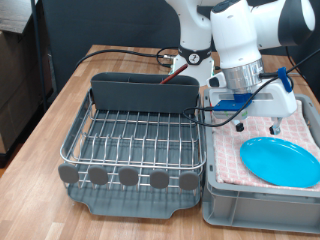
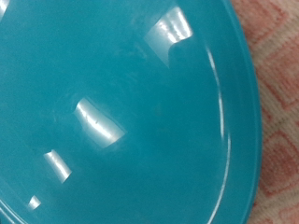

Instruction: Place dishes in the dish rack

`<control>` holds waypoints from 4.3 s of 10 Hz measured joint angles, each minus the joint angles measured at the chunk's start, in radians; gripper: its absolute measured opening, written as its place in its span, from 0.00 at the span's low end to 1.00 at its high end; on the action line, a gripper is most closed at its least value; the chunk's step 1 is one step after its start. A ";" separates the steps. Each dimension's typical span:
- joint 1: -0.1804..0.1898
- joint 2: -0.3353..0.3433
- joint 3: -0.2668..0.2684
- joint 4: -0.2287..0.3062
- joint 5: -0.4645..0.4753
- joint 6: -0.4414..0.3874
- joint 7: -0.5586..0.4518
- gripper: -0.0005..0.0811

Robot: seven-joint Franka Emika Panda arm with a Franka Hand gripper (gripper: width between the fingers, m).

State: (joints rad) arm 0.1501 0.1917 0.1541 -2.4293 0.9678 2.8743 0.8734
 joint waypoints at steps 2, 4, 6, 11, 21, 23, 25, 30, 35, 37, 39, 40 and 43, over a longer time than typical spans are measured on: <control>-0.002 0.013 0.005 0.001 0.072 0.012 -0.074 0.99; -0.008 0.021 0.013 0.008 0.155 0.012 -0.171 0.99; -0.009 0.029 0.015 0.022 0.186 0.012 -0.227 0.99; -0.009 0.065 0.014 0.060 0.202 0.011 -0.258 0.99; -0.009 0.089 0.014 0.077 0.230 0.014 -0.273 0.23; -0.009 0.089 0.014 0.078 0.236 0.014 -0.278 0.07; -0.007 0.089 0.012 0.078 0.227 0.019 -0.269 0.05; 0.070 0.036 -0.090 0.040 -0.105 0.035 0.054 0.04; 0.124 -0.085 -0.214 -0.008 -0.552 -0.084 0.397 0.03; 0.123 -0.128 -0.235 -0.010 -0.689 -0.158 0.487 0.03; 0.122 -0.178 -0.247 -0.010 -0.836 -0.235 0.589 0.03; 0.120 -0.207 -0.248 -0.009 -0.892 -0.279 0.629 0.03; 0.118 -0.292 -0.245 0.021 -1.034 -0.444 0.690 0.03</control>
State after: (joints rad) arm 0.2682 -0.1000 -0.0907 -2.4079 -0.0666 2.4299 1.5636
